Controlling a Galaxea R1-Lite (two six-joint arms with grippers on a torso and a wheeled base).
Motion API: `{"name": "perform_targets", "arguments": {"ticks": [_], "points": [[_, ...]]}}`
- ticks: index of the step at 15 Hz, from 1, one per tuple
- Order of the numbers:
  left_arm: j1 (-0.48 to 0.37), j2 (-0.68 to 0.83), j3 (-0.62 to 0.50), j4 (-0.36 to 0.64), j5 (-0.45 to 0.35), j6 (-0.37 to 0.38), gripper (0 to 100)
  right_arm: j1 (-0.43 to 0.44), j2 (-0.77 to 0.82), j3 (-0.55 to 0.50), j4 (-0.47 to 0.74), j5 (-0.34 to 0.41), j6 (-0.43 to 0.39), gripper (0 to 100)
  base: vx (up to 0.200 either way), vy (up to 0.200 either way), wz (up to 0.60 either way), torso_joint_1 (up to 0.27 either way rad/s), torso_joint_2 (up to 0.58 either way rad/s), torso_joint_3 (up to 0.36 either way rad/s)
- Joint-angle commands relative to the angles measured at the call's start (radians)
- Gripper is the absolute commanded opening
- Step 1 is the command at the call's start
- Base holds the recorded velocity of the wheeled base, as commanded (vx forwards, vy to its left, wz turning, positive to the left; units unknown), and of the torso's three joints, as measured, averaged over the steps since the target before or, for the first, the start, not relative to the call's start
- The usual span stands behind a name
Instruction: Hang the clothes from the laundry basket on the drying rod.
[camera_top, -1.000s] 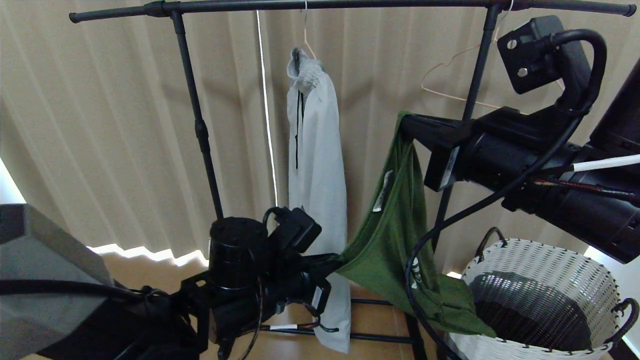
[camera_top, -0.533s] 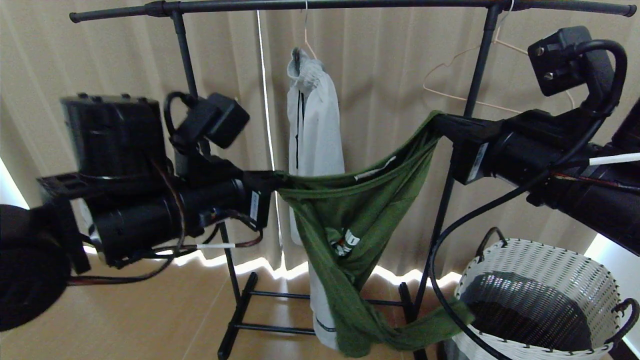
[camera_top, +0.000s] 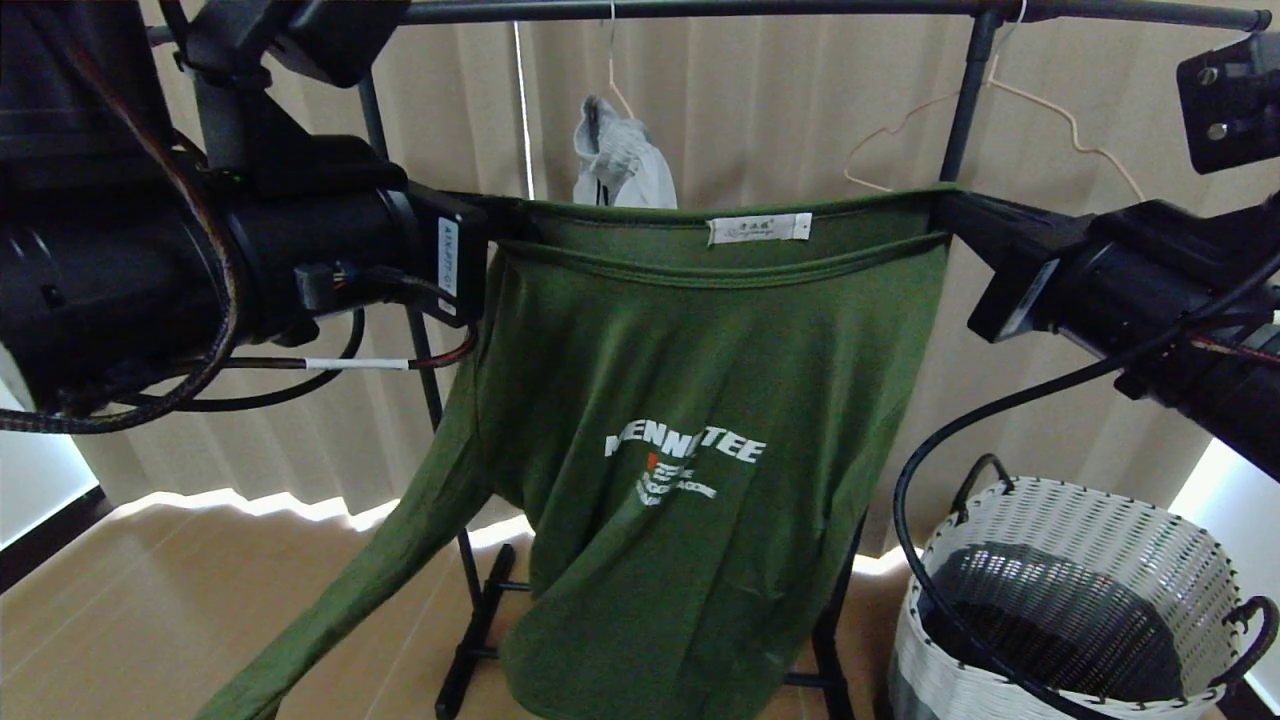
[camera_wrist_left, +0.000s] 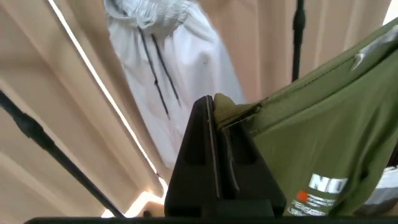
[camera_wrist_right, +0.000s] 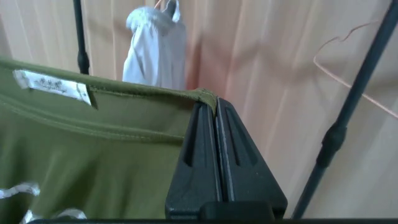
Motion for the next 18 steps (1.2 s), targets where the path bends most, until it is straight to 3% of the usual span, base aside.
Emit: {"name": "perform_targets", "arguments": {"ticks": [1, 4, 14, 18], "points": [[-0.026, -0.016, -0.012, 0.035, 0.040, 0.006, 0, -0.001, 0.007, -0.022, 0.000, 0.014, -0.001, 0, 0.000, 0.000, 0.00, 0.000, 0.00, 0.000], [-0.065, -0.029, 0.012, 0.043, 0.120, 0.006, 0, -0.030, 0.019, -0.038, 0.000, 0.027, -0.001, 0, 0.000, 0.000, 0.00, 0.000, 0.00, 0.000], [-0.066, -0.006, -0.018, 0.040, 0.121, 0.007, 0, -0.073, -0.025, -0.039, 0.021, 0.055, -0.010, 0, 0.000, 0.000, 0.00, 0.000, 0.00, 0.000], [-0.045, 0.063, -0.101, 0.037, 0.120, 0.006, 0, -0.075, -0.140, -0.033, 0.156, 0.057, -0.010, 0, 0.000, 0.000, 0.00, 0.000, 0.00, 0.000]]}}
